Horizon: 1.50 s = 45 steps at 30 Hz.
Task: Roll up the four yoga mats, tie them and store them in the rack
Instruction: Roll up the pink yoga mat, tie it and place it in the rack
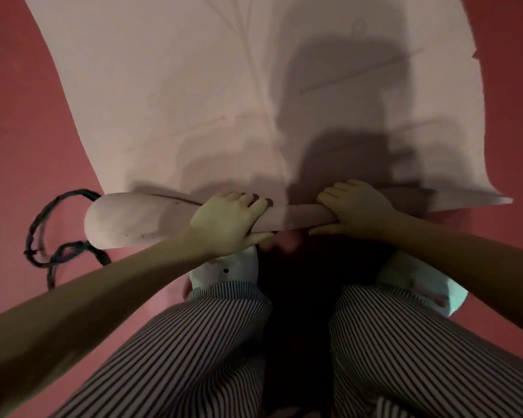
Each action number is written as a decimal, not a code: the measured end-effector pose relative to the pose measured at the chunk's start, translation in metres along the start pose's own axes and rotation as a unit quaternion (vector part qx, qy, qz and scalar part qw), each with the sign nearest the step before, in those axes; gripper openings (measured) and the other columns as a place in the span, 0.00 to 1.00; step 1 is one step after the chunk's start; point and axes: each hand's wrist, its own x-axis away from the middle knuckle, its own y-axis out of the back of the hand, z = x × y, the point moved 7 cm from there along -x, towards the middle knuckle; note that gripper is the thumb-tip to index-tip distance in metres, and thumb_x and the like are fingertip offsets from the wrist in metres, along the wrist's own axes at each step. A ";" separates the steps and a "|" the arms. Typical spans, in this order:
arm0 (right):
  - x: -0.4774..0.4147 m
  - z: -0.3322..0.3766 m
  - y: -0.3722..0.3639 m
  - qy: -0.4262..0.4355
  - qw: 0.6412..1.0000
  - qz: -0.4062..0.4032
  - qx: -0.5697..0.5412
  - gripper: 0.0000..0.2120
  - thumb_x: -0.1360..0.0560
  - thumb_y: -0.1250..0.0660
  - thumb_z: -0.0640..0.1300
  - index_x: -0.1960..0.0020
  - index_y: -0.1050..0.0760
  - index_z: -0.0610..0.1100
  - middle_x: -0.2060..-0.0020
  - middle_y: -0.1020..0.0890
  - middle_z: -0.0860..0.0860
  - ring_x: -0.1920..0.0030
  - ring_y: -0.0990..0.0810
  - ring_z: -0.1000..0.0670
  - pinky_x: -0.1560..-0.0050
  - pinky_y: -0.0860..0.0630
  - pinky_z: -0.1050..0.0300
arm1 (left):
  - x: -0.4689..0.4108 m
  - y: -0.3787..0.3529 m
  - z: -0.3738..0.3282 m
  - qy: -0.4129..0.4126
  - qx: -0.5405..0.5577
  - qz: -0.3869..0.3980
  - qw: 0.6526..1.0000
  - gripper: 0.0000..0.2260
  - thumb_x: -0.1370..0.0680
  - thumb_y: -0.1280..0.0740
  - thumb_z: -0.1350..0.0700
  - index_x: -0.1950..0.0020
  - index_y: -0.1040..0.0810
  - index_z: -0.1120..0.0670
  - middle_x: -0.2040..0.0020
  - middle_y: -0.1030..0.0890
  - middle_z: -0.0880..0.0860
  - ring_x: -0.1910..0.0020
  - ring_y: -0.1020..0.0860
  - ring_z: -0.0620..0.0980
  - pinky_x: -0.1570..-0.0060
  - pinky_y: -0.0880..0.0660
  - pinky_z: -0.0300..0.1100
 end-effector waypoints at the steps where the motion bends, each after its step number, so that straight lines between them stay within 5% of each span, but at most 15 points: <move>1: -0.001 -0.001 0.001 0.001 1.000 -0.001 -0.001 0.29 0.31 0.46 0.67 0.61 0.22 0.43 0.67 0.19 0.47 0.67 0.20 0.46 0.65 0.26 0.59 | -0.001 0.002 0.000 0.003 -0.014 -0.007 1.000 0.27 0.27 0.44 0.37 0.46 0.19 0.56 0.60 0.19 0.54 0.65 0.20 0.57 0.67 0.25 0.43; 9: -0.006 -0.006 0.005 -0.009 1.000 -0.004 -0.025 0.31 0.30 0.47 0.68 0.53 0.22 0.41 0.63 0.17 0.45 0.63 0.18 0.43 0.64 0.24 0.55 | -0.006 0.008 0.005 -0.002 -0.026 -0.004 1.000 0.29 0.29 0.42 0.35 0.47 0.20 0.58 0.57 0.18 0.56 0.62 0.19 0.58 0.59 0.24 0.45; 15: -0.003 0.000 0.010 -0.005 0.999 -0.046 -0.004 0.30 0.31 0.44 0.66 0.53 0.21 0.41 0.62 0.17 0.46 0.62 0.19 0.44 0.62 0.24 0.55 | -0.001 0.003 0.010 0.134 -0.026 0.084 0.987 0.30 0.26 0.37 0.35 0.31 0.33 0.52 0.37 0.25 0.53 0.39 0.26 0.57 0.43 0.33 0.47; 17: 0.001 0.005 0.012 -0.003 0.998 -0.056 -0.001 0.30 0.30 0.44 0.65 0.51 0.21 0.40 0.60 0.18 0.45 0.61 0.19 0.43 0.58 0.25 0.55 | 0.005 0.005 0.002 0.139 -0.024 0.058 0.988 0.25 0.24 0.38 0.40 0.32 0.32 0.53 0.40 0.23 0.55 0.42 0.24 0.58 0.48 0.29 0.49; 21: 0.002 0.022 0.021 -0.032 0.993 -0.106 0.033 0.26 0.29 0.43 0.64 0.52 0.23 0.41 0.59 0.19 0.45 0.60 0.20 0.44 0.57 0.36 0.54 | 0.022 0.035 -0.002 0.035 -0.079 -0.089 0.992 0.11 0.29 0.38 0.50 0.51 0.32 0.55 0.65 0.22 0.56 0.70 0.22 0.56 0.73 0.29 0.41; 24: -0.021 0.038 0.035 -0.075 0.987 -0.135 0.053 0.26 0.31 0.43 0.65 0.54 0.23 0.42 0.60 0.20 0.46 0.61 0.21 0.44 0.59 0.34 0.53 | 0.036 0.037 0.031 0.077 0.010 -0.072 0.994 0.05 0.27 0.41 0.55 0.56 0.35 0.55 0.68 0.29 0.59 0.72 0.25 0.57 0.73 0.29 0.44; 29: -0.042 0.058 0.019 -0.029 0.999 -0.037 0.008 0.30 0.32 0.45 0.68 0.56 0.24 0.41 0.59 0.23 0.44 0.59 0.24 0.42 0.61 0.28 0.52 | 0.073 0.022 0.023 0.157 -0.053 -0.052 0.985 0.13 0.31 0.41 0.49 0.55 0.26 0.56 0.67 0.25 0.56 0.71 0.24 0.56 0.72 0.30 0.43; 34: -0.035 0.050 0.002 -0.101 0.994 -0.021 -0.024 0.32 0.33 0.40 0.69 0.52 0.25 0.40 0.55 0.22 0.42 0.56 0.21 0.41 0.59 0.24 0.50 | 0.068 0.028 0.033 0.208 -0.017 -0.064 0.976 0.21 0.36 0.42 0.44 0.54 0.23 0.57 0.60 0.21 0.56 0.61 0.21 0.57 0.62 0.28 0.47; 38: -0.040 0.051 0.012 -0.081 0.994 -0.044 -0.056 0.31 0.32 0.40 0.68 0.53 0.26 0.39 0.56 0.22 0.42 0.54 0.23 0.41 0.55 0.29 0.50 | 0.069 0.020 0.029 0.231 0.057 0.008 0.971 0.34 0.32 0.48 0.31 0.34 0.27 0.49 0.43 0.23 0.54 0.44 0.25 0.57 0.49 0.34 0.51; 42: -0.030 0.063 0.015 -0.050 0.990 -0.121 -0.044 0.27 0.32 0.39 0.65 0.55 0.23 0.40 0.60 0.21 0.44 0.55 0.30 0.46 0.54 0.35 0.52 | 0.089 0.018 0.006 0.236 0.047 -0.137 0.961 0.24 0.26 0.41 0.36 0.40 0.19 0.48 0.51 0.20 0.54 0.55 0.23 0.55 0.56 0.37 0.47; 45: -0.027 0.066 0.017 -0.053 0.987 -0.141 -0.054 0.25 0.33 0.37 0.64 0.53 0.21 0.42 0.59 0.20 0.46 0.55 0.29 0.47 0.53 0.35 0.53 | 0.097 0.019 0.001 0.244 0.042 -0.226 0.942 0.21 0.26 0.37 0.38 0.41 0.18 0.47 0.51 0.20 0.52 0.53 0.28 0.51 0.55 0.39 0.46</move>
